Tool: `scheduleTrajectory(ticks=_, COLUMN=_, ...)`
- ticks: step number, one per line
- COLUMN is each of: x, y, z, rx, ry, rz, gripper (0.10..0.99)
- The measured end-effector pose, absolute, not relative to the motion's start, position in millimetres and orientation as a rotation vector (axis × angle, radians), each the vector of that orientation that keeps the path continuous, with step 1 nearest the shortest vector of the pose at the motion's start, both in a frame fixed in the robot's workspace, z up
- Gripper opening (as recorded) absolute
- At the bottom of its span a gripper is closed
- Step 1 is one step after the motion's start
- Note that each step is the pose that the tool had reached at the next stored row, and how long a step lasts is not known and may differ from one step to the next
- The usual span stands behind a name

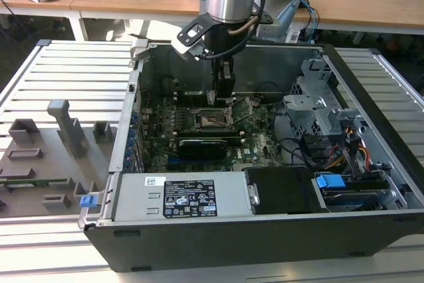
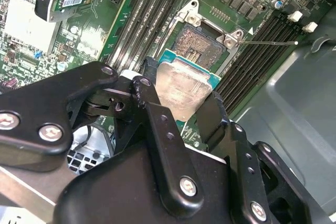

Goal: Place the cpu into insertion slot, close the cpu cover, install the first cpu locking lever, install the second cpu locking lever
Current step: 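Place the cpu into insertion slot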

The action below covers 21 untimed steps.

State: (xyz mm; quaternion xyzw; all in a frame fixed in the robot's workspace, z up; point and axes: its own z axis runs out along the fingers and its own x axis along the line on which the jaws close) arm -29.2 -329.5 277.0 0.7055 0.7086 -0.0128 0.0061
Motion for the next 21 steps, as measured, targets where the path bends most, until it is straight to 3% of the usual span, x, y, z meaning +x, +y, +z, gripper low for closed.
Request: scheduleTrajectory(ticks=21, x=-30.0, y=-328.8, z=255.2, rx=2.208, ry=2.217, rz=-0.041, gripper=0.541)
